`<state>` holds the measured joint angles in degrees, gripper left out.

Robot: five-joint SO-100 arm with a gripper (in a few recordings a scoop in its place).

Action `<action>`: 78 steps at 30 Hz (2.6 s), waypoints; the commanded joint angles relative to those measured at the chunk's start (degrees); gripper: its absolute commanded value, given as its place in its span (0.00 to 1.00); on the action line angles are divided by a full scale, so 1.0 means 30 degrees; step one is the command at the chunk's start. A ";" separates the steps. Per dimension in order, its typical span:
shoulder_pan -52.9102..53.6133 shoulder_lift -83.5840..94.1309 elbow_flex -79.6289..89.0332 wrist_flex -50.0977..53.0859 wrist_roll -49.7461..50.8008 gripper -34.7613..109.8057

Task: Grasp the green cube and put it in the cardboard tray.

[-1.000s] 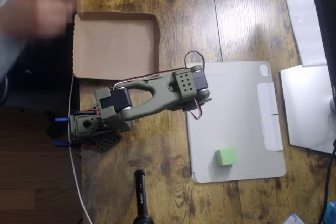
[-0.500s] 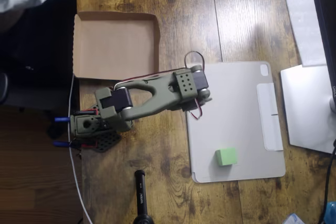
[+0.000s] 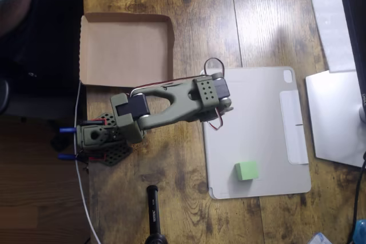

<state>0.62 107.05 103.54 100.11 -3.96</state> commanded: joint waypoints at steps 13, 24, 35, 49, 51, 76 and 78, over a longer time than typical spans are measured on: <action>0.6738 -0.7383 -1.2598 0.0498 -0.3311 0.33; 0.9727 -0.8613 -1.5996 -0.1846 -0.6797 0.38; 1.0781 -1.0928 -1.5791 -0.4658 -0.7734 0.37; 1.0752 -1.0635 -1.2334 -0.7178 -0.8555 0.37; 1.0635 -1.0605 -1.2041 -0.7295 -0.8672 0.37; 0.9756 -0.8906 -0.8555 -0.8350 -0.8350 0.24; 0.9170 -0.8203 -0.8555 -0.7061 -0.7881 0.24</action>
<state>29.71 78.84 76.55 73.65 -28.48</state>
